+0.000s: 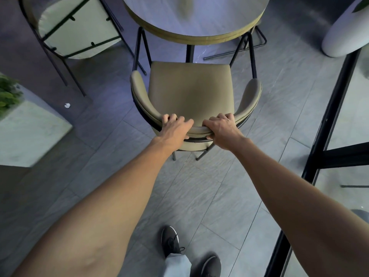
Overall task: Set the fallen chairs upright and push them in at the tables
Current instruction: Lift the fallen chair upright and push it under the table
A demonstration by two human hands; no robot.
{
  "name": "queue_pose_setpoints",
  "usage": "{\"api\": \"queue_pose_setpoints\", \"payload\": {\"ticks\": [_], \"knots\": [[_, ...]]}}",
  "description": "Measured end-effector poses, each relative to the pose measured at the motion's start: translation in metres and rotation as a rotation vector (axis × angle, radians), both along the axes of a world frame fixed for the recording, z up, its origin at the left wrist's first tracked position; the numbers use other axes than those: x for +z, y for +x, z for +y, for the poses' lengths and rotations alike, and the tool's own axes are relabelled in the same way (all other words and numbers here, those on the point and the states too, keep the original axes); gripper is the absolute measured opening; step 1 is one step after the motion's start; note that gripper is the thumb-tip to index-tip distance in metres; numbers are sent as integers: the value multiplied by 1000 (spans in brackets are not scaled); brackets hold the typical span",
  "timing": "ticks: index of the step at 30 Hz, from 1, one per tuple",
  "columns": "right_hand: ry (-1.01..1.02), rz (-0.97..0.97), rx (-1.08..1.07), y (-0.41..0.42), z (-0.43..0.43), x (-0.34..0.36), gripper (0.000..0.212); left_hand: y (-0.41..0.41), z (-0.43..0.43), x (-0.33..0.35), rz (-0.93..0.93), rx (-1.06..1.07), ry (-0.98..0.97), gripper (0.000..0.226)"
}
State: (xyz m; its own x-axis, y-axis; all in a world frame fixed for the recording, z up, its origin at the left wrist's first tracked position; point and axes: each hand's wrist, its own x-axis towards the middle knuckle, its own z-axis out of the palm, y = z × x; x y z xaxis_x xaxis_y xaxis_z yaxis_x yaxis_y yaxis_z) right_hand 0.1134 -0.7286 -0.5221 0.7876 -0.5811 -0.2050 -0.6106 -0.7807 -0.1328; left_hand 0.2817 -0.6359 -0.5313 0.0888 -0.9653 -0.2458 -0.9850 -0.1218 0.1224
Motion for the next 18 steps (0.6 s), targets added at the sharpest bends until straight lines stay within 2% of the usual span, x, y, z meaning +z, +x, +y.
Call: {"api": "queue_pose_setpoints", "payload": {"ticks": [6, 11, 16, 18], "knots": [[-56, 68, -79, 7, 11, -2, 23, -4, -1, 7, -20, -1, 55, 25], [-16, 130, -114, 12, 24, 8, 29, -8, 3, 19, -21, 3, 135, 37], [132, -45, -233, 6, 40, 51, 42, -27, -2, 68, 148, 54, -39, 35], [119, -95, -278, 1, 36, 73, 45, -37, -15, 97, 164, 51, -65, 33]]}}
